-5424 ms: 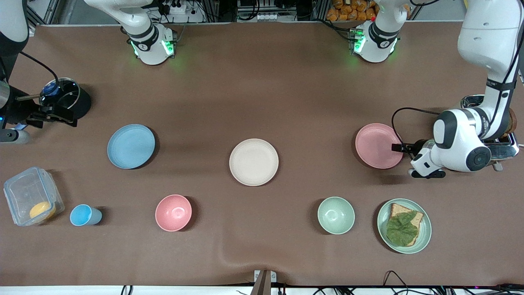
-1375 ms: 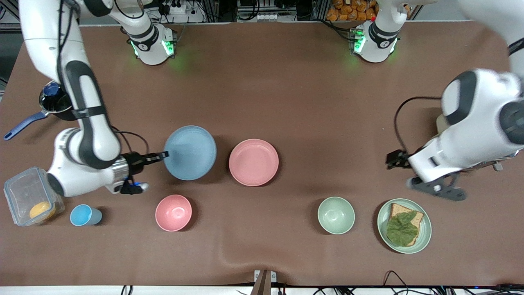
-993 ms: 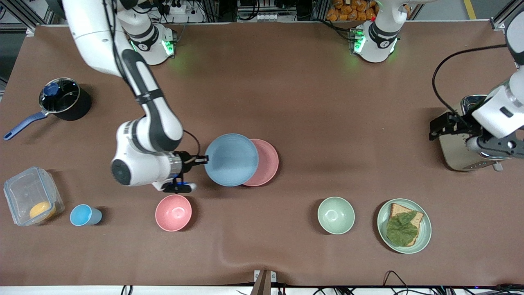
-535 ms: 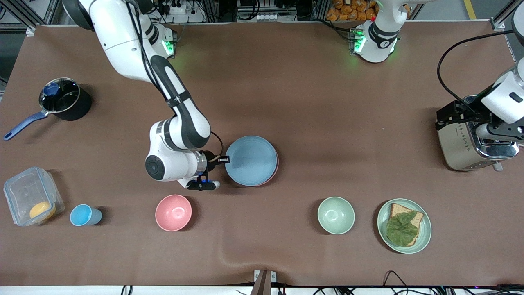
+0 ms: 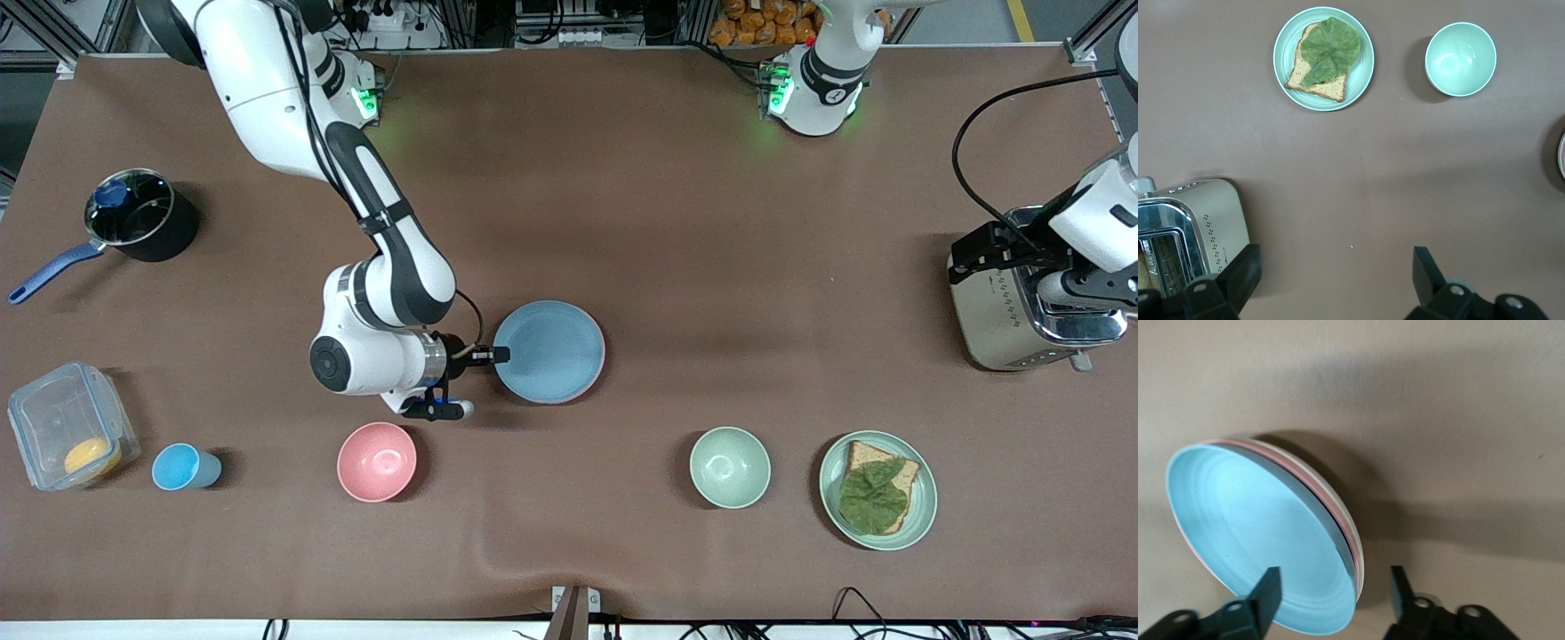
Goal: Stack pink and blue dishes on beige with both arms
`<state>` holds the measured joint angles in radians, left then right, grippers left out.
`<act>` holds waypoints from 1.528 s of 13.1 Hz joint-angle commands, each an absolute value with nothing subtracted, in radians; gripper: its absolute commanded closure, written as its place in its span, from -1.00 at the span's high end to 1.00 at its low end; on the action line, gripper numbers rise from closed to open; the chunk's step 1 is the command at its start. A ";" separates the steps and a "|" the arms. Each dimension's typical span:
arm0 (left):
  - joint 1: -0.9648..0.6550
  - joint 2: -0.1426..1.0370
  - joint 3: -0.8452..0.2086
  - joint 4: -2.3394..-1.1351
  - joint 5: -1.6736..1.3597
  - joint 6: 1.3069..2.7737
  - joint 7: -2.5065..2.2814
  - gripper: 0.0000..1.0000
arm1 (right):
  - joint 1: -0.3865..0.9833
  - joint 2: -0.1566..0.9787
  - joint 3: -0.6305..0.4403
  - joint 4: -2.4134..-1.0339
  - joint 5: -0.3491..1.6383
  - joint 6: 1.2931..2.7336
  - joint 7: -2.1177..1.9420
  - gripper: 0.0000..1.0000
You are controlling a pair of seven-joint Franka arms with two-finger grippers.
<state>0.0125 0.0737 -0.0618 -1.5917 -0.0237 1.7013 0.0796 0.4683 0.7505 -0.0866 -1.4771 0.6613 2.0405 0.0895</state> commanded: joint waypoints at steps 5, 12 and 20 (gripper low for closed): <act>0.020 0.066 -0.067 -1.583 -0.021 1.675 0.074 1.00 | 0.206 0.718 -0.089 -1.364 0.428 1.772 0.005 1.00; 0.020 0.078 -0.063 -1.562 -0.029 1.663 0.072 1.00 | 0.023 0.595 -0.115 -1.374 0.112 1.651 -0.216 1.00; 0.020 0.078 -0.063 -1.563 -0.031 1.663 0.069 1.00 | 0.009 0.214 -0.112 -1.542 0.009 1.615 -0.189 1.00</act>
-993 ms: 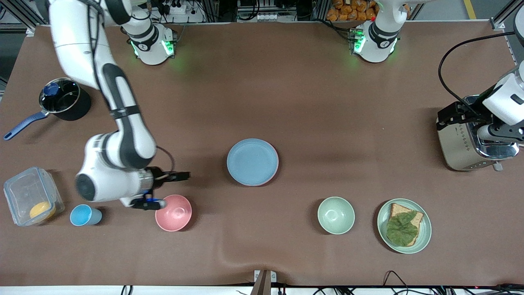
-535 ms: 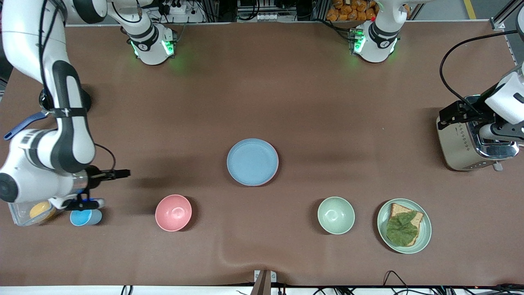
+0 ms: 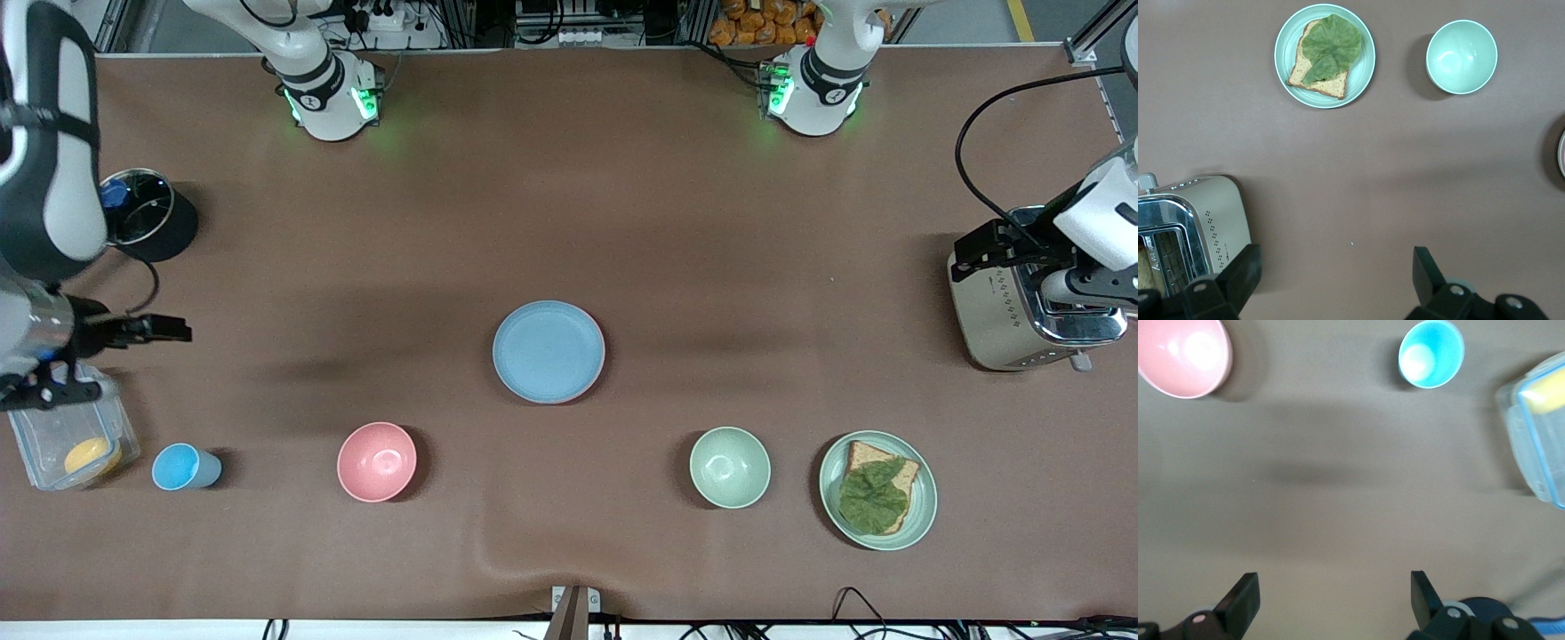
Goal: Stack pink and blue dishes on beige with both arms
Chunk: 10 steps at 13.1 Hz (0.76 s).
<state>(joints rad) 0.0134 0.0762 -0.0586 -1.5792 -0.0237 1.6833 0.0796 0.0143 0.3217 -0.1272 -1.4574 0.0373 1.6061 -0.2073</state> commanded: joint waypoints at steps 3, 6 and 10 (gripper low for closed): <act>0.020 0.080 -0.061 -1.563 -0.029 1.663 0.071 1.00 | 0.023 0.123 -0.110 -1.566 0.008 1.602 -0.046 1.00; 0.020 0.078 -0.063 -1.563 -0.028 1.663 0.071 1.00 | 0.051 0.094 -0.112 -1.565 0.002 1.536 -0.048 1.00; 0.020 0.078 -0.063 -1.563 -0.026 1.660 0.071 1.00 | 0.081 0.091 -0.118 -1.557 -0.011 1.534 -0.035 1.00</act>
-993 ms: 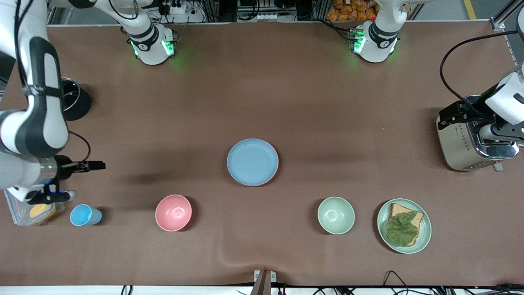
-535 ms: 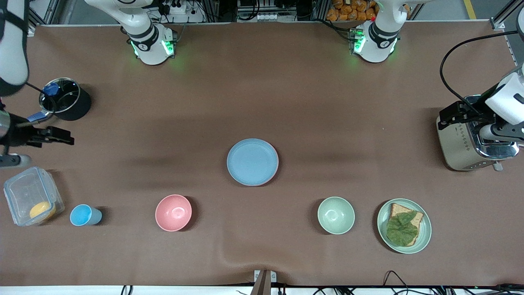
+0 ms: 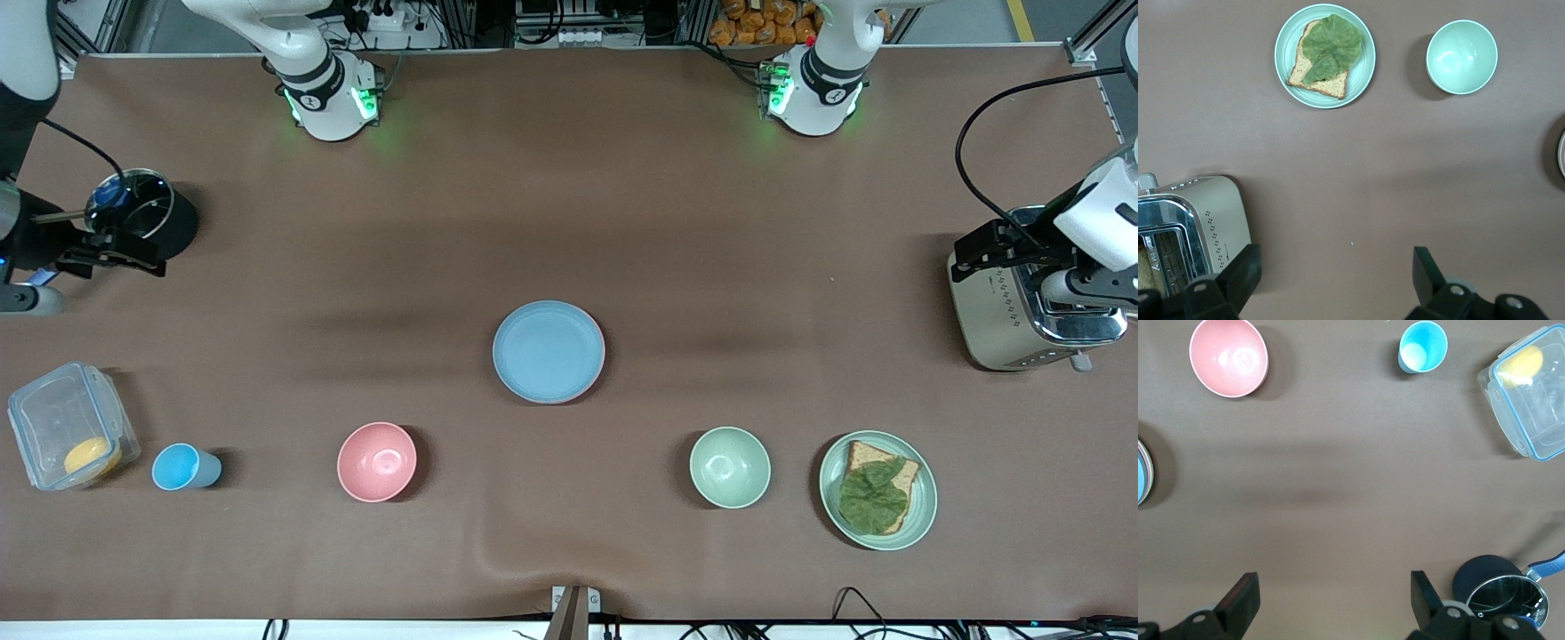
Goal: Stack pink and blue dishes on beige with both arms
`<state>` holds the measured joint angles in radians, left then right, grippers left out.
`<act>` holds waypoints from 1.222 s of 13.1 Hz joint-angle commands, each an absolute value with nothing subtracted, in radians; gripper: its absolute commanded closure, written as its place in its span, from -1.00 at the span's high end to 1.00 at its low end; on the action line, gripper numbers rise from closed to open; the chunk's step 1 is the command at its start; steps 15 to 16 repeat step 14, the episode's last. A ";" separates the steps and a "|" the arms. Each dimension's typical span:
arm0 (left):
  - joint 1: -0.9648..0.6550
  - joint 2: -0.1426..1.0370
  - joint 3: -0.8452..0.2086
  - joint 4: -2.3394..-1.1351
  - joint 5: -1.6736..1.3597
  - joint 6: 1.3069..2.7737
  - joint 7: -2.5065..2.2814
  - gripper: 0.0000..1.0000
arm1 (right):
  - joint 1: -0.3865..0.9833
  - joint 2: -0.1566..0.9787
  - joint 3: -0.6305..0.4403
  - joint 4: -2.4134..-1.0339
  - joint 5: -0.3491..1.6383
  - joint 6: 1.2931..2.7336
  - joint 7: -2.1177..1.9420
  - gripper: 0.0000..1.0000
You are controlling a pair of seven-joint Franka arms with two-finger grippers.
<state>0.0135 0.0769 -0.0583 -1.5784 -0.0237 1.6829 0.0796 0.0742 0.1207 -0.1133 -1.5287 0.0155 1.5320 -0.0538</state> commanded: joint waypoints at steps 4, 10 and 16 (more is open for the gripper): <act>0.020 0.078 -0.061 -1.563 -0.025 1.646 0.071 1.00 | 0.071 0.080 -0.115 -1.552 -0.008 1.535 -0.032 1.00; 0.020 0.078 -0.061 -1.560 -0.025 1.646 0.069 1.00 | 0.057 0.077 -0.109 -1.552 -0.006 1.536 -0.032 1.00; 0.018 0.078 -0.061 -1.548 -0.023 1.646 0.069 1.00 | 0.054 0.075 -0.098 -1.554 -0.006 1.534 -0.032 1.00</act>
